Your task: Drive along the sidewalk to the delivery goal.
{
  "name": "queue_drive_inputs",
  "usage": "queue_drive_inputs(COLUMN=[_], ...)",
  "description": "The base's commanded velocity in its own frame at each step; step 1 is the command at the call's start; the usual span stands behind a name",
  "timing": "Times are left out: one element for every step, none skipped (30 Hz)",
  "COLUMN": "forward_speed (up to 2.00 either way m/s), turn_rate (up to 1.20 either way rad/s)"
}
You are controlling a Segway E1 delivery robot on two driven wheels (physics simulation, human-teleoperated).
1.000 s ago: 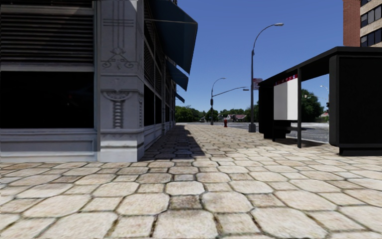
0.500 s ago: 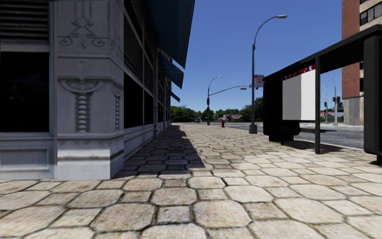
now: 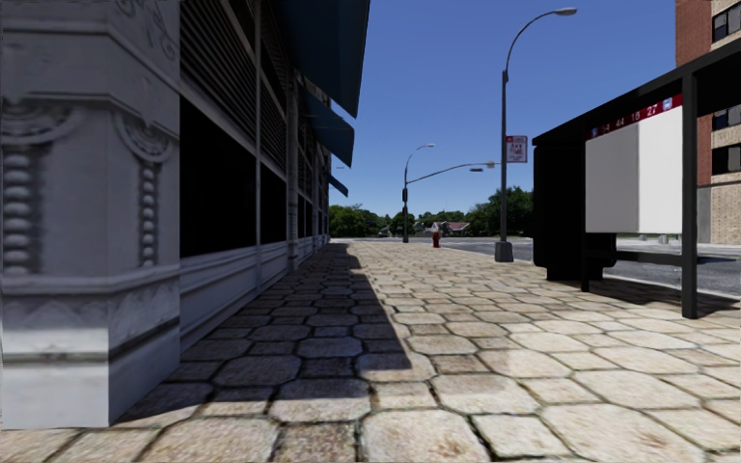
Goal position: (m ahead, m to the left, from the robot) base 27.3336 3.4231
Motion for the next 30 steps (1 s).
queue_drive_inputs(forward_speed=[2.00, 2.00, 2.00, 2.00, 2.00, 2.00, 2.00, 2.00, 2.00, 2.00, 2.00, 2.00, 2.00, 2.00, 2.00, 2.00, 2.00, 2.00, 2.00, 2.00, 2.00, 2.00, 2.00, 2.00, 2.00, 2.00, 2.00, 2.00, 2.00, 2.00], turn_rate=[0.00, 0.00, 0.00, 0.00, 0.00, 0.00, 0.00, 0.00, 0.00, 0.00, 0.00, 0.00, 0.00, 0.00, 0.00, 0.00, 0.00, 0.00, 0.00, 0.00, 0.00, 0.00, 0.00, 0.00, 0.00, 0.00, 0.00, 0.00, 0.00, 0.00])
